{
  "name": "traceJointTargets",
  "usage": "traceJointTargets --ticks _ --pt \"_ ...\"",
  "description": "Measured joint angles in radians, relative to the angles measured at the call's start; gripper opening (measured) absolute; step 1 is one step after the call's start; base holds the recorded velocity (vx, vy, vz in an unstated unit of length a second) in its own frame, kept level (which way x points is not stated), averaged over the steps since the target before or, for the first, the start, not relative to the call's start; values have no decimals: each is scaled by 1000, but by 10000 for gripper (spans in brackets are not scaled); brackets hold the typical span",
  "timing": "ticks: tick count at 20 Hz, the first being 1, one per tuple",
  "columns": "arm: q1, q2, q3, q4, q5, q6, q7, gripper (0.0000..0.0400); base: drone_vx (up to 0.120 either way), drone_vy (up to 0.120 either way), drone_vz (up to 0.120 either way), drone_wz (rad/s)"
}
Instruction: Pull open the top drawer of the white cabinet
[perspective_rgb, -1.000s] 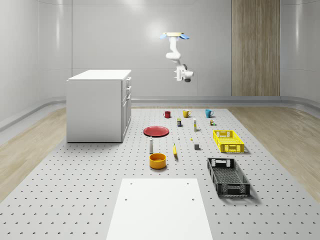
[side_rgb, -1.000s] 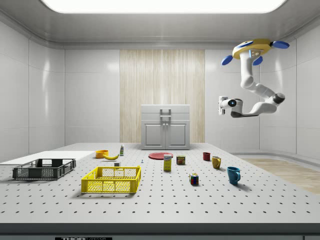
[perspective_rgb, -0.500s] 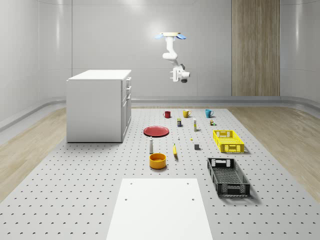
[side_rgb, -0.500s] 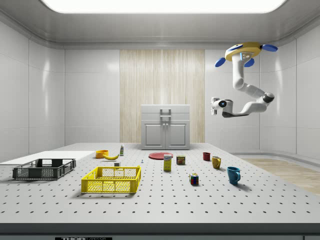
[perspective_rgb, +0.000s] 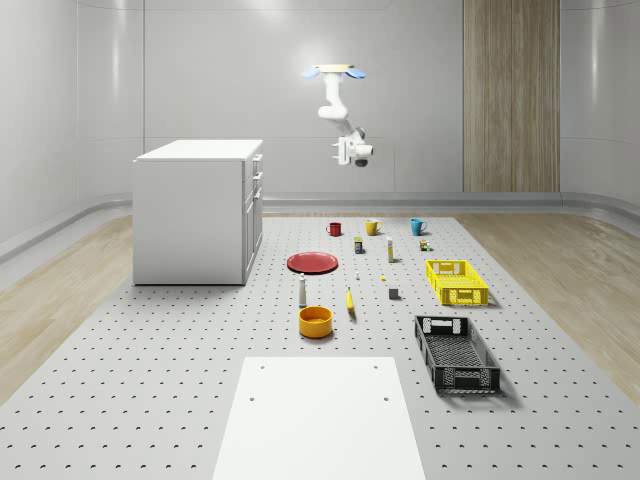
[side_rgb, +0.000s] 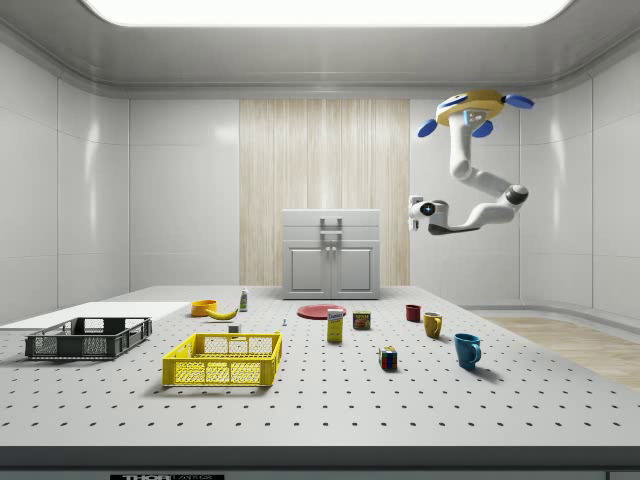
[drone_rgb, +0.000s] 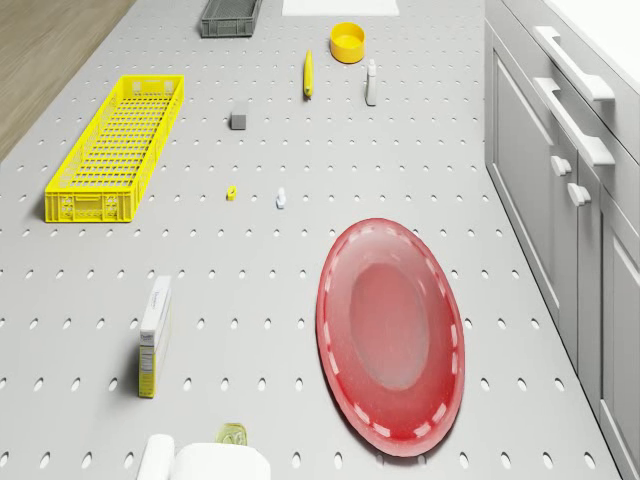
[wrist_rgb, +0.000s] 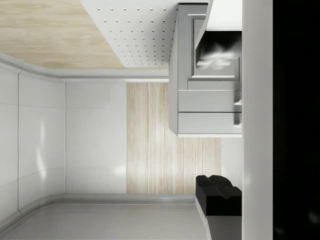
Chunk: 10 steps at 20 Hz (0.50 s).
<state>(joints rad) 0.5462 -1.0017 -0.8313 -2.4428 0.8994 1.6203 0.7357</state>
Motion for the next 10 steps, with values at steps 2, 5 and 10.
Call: traceJointTargets --ticks 2,5,10 --pt "8 -7 -3 -1 -6 7 5 311 120 -120 0 0" --pt "19 -18 -7 -2 -14 17 11 311 120 -120 0 0" --pt "36 -35 -13 -5 -27 33 22 311 120 -120 0 0"
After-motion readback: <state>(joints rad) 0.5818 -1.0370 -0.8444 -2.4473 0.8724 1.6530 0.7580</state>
